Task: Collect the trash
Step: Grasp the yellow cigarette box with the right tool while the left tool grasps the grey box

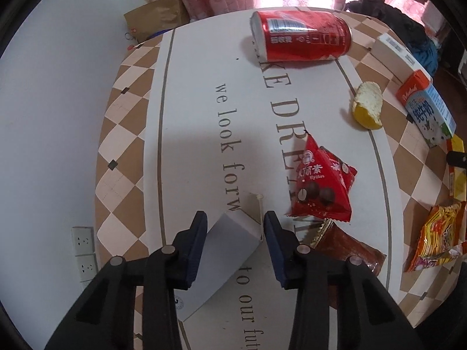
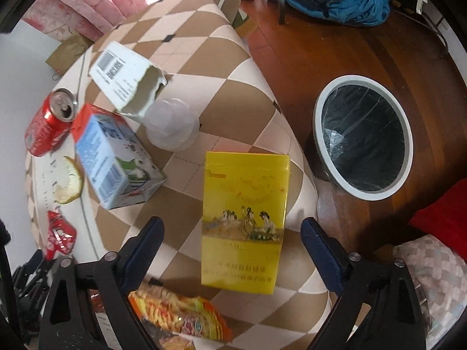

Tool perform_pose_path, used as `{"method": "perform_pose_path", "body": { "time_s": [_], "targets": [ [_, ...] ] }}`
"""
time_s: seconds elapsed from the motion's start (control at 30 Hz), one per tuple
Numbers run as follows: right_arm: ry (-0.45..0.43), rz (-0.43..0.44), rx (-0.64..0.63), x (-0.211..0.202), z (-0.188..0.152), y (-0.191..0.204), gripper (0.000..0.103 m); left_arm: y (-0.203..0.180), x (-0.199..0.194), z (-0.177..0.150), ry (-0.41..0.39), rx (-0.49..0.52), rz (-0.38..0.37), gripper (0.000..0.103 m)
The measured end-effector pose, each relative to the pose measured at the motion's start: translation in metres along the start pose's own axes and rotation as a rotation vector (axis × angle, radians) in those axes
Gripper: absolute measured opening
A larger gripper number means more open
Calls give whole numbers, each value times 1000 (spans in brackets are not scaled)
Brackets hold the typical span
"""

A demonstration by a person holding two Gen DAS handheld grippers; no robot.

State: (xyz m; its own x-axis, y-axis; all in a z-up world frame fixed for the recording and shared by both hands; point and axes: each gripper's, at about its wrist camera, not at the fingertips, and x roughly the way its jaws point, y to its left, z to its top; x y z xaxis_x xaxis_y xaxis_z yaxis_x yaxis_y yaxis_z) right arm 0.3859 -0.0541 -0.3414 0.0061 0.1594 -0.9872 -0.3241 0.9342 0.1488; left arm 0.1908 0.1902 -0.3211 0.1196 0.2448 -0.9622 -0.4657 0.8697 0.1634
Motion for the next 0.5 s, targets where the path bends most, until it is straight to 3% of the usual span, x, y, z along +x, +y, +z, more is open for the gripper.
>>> {"method": "perform_pose_path", "body": {
  "time_s": [0.07, 0.2, 0.5],
  "targets": [
    [-25, -33, -43, 0, -1, 9, 89, 2, 1, 1, -2, -11, 5, 35],
    [-76, -105, -97, -3, -4, 20, 60, -1, 2, -1, -4, -1, 14, 37],
    [-48, -118, -166, -3, -15, 30, 59, -1, 6, -2, 2, 24, 20, 37]
  ]
}}
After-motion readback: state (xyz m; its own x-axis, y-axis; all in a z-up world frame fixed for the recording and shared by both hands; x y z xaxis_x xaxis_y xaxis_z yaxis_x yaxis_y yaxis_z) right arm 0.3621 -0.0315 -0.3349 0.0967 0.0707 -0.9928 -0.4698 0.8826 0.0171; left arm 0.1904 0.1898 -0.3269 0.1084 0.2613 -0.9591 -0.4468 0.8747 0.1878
